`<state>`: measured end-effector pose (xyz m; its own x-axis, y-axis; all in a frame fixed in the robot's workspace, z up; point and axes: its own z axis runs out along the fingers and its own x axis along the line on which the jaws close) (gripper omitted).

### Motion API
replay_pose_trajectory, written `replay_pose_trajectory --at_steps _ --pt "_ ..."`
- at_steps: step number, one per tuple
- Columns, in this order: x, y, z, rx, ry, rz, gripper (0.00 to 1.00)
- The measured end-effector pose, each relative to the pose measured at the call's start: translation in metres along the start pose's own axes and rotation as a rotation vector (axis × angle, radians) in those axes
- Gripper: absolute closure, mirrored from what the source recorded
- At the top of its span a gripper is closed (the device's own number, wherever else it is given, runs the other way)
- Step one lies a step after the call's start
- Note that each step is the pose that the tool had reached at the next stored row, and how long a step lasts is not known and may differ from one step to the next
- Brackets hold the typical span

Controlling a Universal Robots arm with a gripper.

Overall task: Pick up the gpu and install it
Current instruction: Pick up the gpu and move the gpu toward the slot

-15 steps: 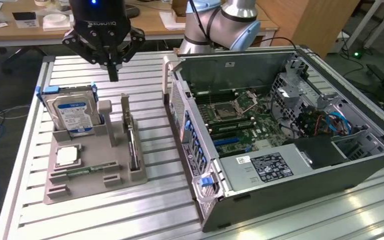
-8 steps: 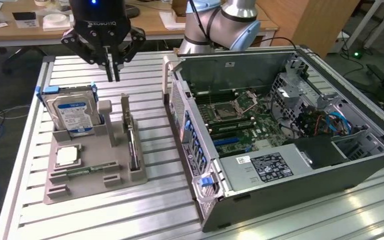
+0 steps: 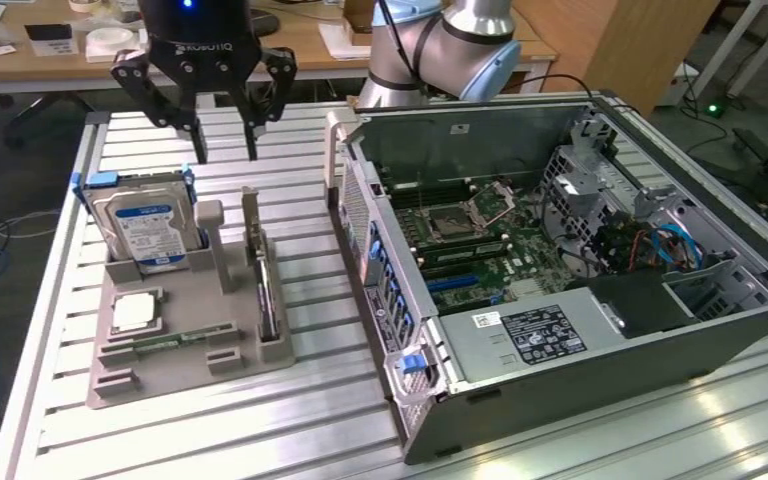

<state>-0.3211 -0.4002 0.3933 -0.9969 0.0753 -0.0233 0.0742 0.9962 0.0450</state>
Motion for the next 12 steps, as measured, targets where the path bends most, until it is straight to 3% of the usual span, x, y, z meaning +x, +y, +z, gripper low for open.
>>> replay_pose_trajectory --at_steps 3,6,12 --pt "0.0 0.0003 0.0006 0.0024 -0.0001 -0.001 0.41" --pt "0.0 0.0002 0.0026 0.0143 0.0006 -0.027 0.41" --pt "0.0 -0.0061 0.0117 0.0162 0.0027 -0.042 0.41"
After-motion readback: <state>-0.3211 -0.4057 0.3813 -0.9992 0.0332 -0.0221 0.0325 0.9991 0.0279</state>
